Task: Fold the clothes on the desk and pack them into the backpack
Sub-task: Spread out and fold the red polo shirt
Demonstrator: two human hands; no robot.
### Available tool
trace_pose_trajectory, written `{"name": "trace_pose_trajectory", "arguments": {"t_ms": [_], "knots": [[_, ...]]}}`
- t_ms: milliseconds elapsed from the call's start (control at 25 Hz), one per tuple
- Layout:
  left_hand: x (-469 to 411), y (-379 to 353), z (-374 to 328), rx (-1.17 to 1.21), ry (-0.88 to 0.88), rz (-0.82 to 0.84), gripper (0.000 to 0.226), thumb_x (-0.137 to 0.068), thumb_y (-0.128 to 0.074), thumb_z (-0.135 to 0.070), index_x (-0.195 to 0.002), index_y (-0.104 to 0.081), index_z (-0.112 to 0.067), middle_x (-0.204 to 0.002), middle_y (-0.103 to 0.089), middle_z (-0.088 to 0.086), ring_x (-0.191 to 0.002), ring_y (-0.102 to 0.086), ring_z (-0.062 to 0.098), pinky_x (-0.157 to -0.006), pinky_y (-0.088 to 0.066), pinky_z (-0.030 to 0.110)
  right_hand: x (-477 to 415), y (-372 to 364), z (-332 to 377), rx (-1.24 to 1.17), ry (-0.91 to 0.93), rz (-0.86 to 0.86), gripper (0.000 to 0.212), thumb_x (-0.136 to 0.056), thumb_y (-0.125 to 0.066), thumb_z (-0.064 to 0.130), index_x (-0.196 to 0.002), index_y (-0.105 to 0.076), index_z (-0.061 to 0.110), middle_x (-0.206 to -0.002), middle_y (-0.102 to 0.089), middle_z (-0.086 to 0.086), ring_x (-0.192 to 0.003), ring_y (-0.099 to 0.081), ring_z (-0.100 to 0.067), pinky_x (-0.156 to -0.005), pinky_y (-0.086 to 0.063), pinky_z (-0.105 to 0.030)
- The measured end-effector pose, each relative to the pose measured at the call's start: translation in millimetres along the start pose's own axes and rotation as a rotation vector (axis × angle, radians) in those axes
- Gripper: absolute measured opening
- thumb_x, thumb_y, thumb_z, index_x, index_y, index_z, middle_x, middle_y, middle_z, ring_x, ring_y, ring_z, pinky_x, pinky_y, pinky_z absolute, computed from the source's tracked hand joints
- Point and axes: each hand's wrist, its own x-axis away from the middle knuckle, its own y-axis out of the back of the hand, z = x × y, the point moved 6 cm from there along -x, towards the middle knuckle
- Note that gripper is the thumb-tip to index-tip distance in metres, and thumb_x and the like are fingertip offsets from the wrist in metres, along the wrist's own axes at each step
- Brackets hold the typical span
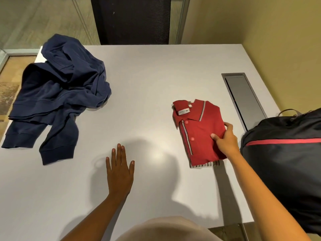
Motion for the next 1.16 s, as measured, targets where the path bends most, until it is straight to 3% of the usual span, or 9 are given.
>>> {"name": "trace_pose_trajectory", "arguments": {"t_ms": [80, 160, 280, 440, 600, 760, 880, 1000, 1160], "knots": [[0, 1, 0, -0.008, 0.003, 0.0, 0.066, -0.1, -0.016, -0.046, -0.153, -0.018, -0.006, -0.161, -0.015, 0.01, -0.148, -0.014, 0.027, -0.119, -0.016, 0.049, -11, -5, -21, 0.095, -0.065, 0.06, 0.065, -0.093, -0.062, 0.016, -0.144, -0.023, 0.008, -0.138, -0.048, -0.024, -0.122, -0.048, -0.044, -0.101, -0.039, -0.047], [0, 1, -1, -0.012, -0.004, -0.001, 0.066, -0.1, -0.017, -0.045, -0.153, -0.018, -0.006, -0.161, -0.015, 0.01, -0.148, -0.015, 0.027, -0.119, -0.017, 0.049, -15, -8, -22, 0.26, -0.009, -0.009, 0.075, -0.091, -0.065, 0.02, -0.149, -0.018, 0.005, -0.144, -0.038, -0.023, -0.128, -0.041, -0.044, -0.104, -0.035, -0.051], [0, 1, -2, 0.003, -0.003, 0.008, 0.067, -0.099, -0.017, -0.045, -0.153, -0.018, -0.006, -0.161, -0.015, 0.01, -0.149, -0.013, 0.027, -0.119, -0.016, 0.049, -11, -10, 5, 0.448, 0.279, -0.2, 0.074, -0.093, -0.06, 0.03, -0.151, -0.021, 0.008, -0.151, -0.026, -0.02, -0.137, -0.028, -0.039, -0.112, -0.028, -0.052], [0, 0, -1, 0.0, 0.003, 0.007, 0.066, -0.099, -0.019, -0.045, -0.153, -0.018, -0.006, -0.161, -0.014, 0.009, -0.149, -0.013, 0.026, -0.119, -0.015, 0.049, -10, -49, 24, 0.589, 0.608, -0.076, 0.057, -0.1, -0.032, 0.046, -0.154, -0.02, 0.031, -0.163, -0.011, -0.003, -0.149, -0.005, -0.033, -0.119, -0.01, -0.052], [-1, 0, -1, -0.002, 0.001, 0.003, 0.066, -0.099, -0.02, -0.044, -0.153, -0.018, -0.006, -0.161, -0.014, 0.01, -0.149, -0.013, 0.026, -0.12, -0.014, 0.049, -13, -78, 9, 0.718, 0.517, -0.056, 0.058, -0.098, -0.021, 0.058, -0.152, -0.004, 0.044, -0.163, 0.007, 0.006, -0.148, 0.01, -0.034, -0.113, 0.005, -0.065], [-1, -1, -8, 0.028, 0.037, 0.028, 0.066, -0.1, -0.018, -0.042, -0.153, -0.016, -0.004, -0.161, -0.012, 0.013, -0.149, -0.012, 0.029, -0.119, -0.012, 0.052, -17, -80, 12, 0.709, 0.47, -0.019, 0.06, -0.096, -0.017, 0.062, -0.151, 0.003, 0.047, -0.162, 0.015, 0.007, -0.147, 0.018, -0.032, -0.109, 0.007, -0.069], [-1, -3, -31, 0.087, -0.051, 0.066, 0.066, -0.1, -0.016, -0.043, -0.154, -0.012, -0.005, -0.162, -0.008, 0.01, -0.149, -0.006, 0.025, -0.12, -0.005, 0.049, 2, -71, 15, 0.591, 0.56, 0.011, 0.06, -0.098, -0.026, 0.057, -0.153, -0.01, 0.04, -0.163, 0.009, 0.004, -0.149, 0.014, -0.028, -0.114, 0.007, -0.064], [5, -10, -75, 0.114, -0.311, 0.158, 0.062, -0.102, -0.016, -0.045, -0.154, -0.013, -0.011, -0.163, -0.008, 0.005, -0.15, -0.003, 0.022, -0.12, -0.006, 0.048, 43, -63, 0, 0.558, 0.73, -0.001, 0.065, -0.097, -0.039, 0.054, -0.152, -0.028, 0.022, -0.163, -0.009, -0.003, -0.15, 0.0, -0.026, -0.117, -0.002, -0.061], [14, -19, -127, 0.182, -0.624, 0.356, 0.062, -0.101, -0.022, -0.052, -0.155, -0.008, -0.025, -0.163, -0.002, -0.007, -0.149, 0.006, 0.014, -0.118, -0.004, 0.051, 60, -48, -40, 0.661, 0.814, -0.05, 0.076, -0.091, -0.048, 0.057, -0.149, -0.033, 0.01, -0.158, -0.025, -0.011, -0.148, -0.016, -0.034, -0.118, -0.014, -0.057]]}}
